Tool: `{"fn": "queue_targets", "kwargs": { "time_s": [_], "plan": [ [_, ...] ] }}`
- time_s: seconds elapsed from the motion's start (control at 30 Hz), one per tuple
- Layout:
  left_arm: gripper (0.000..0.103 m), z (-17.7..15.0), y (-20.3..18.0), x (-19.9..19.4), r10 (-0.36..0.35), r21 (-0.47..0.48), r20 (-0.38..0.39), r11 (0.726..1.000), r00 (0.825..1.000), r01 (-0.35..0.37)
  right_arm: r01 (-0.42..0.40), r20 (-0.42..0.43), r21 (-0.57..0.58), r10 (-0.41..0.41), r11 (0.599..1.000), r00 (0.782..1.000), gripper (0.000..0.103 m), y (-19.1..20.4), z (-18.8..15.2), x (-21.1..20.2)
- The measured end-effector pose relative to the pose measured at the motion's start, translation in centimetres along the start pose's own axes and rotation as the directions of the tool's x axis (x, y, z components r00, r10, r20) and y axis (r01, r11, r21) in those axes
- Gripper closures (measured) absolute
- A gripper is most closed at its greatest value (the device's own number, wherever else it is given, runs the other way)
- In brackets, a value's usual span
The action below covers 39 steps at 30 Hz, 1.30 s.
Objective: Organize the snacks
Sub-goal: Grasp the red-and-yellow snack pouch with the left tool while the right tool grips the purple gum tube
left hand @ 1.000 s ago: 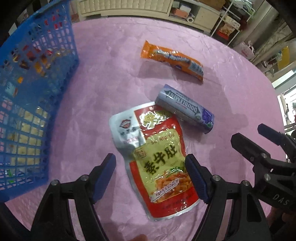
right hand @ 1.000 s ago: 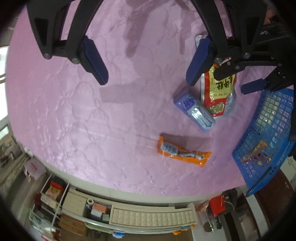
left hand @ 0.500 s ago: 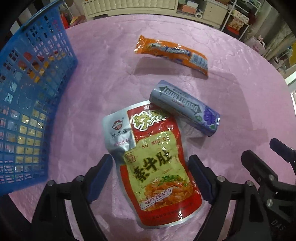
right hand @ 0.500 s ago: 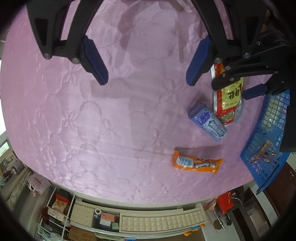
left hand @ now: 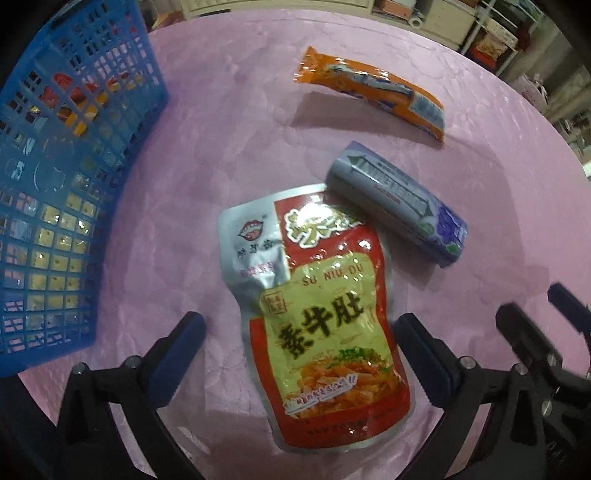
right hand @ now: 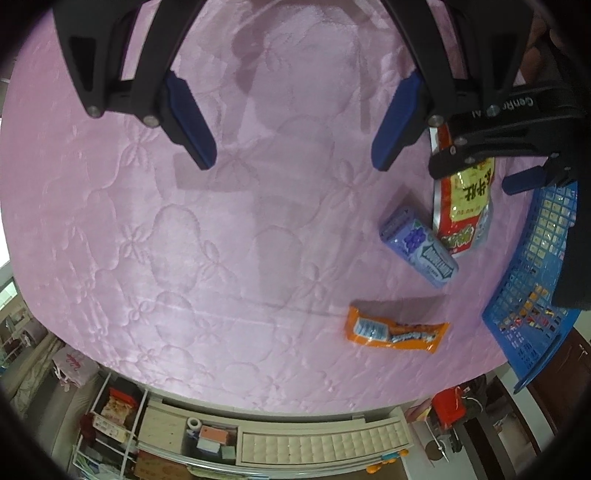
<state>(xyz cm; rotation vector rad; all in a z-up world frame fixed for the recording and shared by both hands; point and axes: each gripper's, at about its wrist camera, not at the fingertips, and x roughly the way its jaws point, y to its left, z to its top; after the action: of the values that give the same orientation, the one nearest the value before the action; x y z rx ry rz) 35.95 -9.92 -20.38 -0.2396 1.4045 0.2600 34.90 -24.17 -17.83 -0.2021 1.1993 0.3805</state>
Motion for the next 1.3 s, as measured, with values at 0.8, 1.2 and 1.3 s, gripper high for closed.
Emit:
{"fn": "queue_targets", "kwargs": {
  "time_s": [0.8,1.2,1.3],
  "plan": [
    [0.065,-1.2,2.5,-2.2,-0.087,0.126,0.109,0.989,0.990,0.073,-0.147,0.088,-0.106,0.157,0.983,0.984,0.014,4.4,2.6,0.5],
    [0.065,-0.5,3.0,-2.5,-0.010,0.206,0.238,0.978,0.971,-0.040,-0.090,0.111,-0.277,0.125,0.957,0.986,0.032,7.9,4.3,2.2],
    [0.065,0.2,3.2,-2.5,-0.013,0.207,0.251,0.977,0.968,-0.041,-0.102,0.097,-0.272,0.133,0.957,0.986,0.033,7.6,4.1,3.1]
  ]
}}
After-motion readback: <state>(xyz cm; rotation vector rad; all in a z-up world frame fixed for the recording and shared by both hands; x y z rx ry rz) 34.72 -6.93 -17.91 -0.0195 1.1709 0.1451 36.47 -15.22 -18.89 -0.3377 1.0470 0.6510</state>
